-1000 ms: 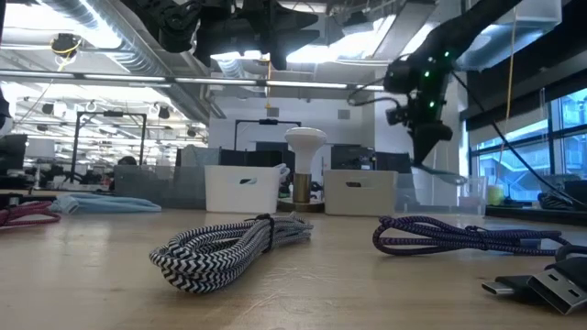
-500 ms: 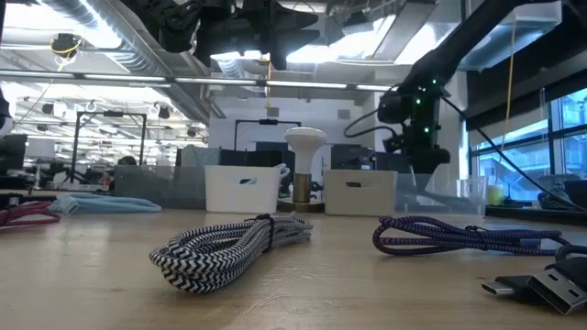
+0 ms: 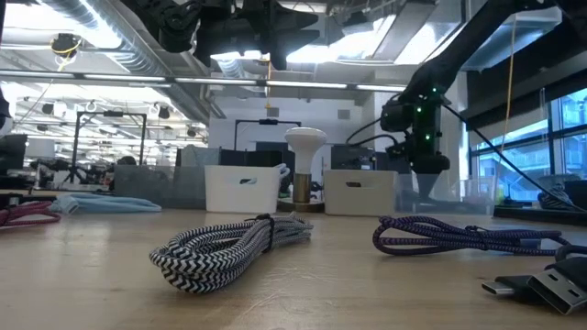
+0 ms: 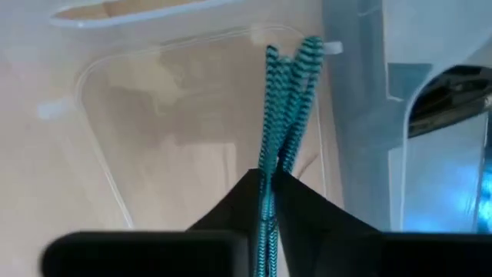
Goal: Pick & Place USB Port
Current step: Put the blue charger cable into the transparent bin, then put the white HDMI cable into the black bin
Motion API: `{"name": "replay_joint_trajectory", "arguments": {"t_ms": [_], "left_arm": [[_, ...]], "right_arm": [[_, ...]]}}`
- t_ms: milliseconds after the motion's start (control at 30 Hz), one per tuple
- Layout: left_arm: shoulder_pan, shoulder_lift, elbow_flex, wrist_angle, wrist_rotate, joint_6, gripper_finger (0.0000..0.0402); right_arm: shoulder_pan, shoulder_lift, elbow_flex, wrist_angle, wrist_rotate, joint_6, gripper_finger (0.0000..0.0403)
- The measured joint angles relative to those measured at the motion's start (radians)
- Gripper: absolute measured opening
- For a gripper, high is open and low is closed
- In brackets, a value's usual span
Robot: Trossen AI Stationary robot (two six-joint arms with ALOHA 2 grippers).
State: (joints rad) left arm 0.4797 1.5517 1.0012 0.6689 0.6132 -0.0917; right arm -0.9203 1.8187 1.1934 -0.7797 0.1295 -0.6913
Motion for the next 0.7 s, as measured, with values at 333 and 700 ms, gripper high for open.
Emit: {"name": "replay_joint_trajectory", "arguments": {"t_ms": [333, 700], "left_arm": [[0.0, 0.0, 0.0, 0.0, 0.0, 0.0, 0.0197], [0.0, 0.0, 0.0, 0.0, 0.0, 0.0, 0.0198]], "right_arm": [[0.0, 0.0, 0.017, -0.071, 0.046, 0.062, 0.012], [0.088, -0.199, 0.213, -0.444, -0.215, 0.266, 0.0107]]}}
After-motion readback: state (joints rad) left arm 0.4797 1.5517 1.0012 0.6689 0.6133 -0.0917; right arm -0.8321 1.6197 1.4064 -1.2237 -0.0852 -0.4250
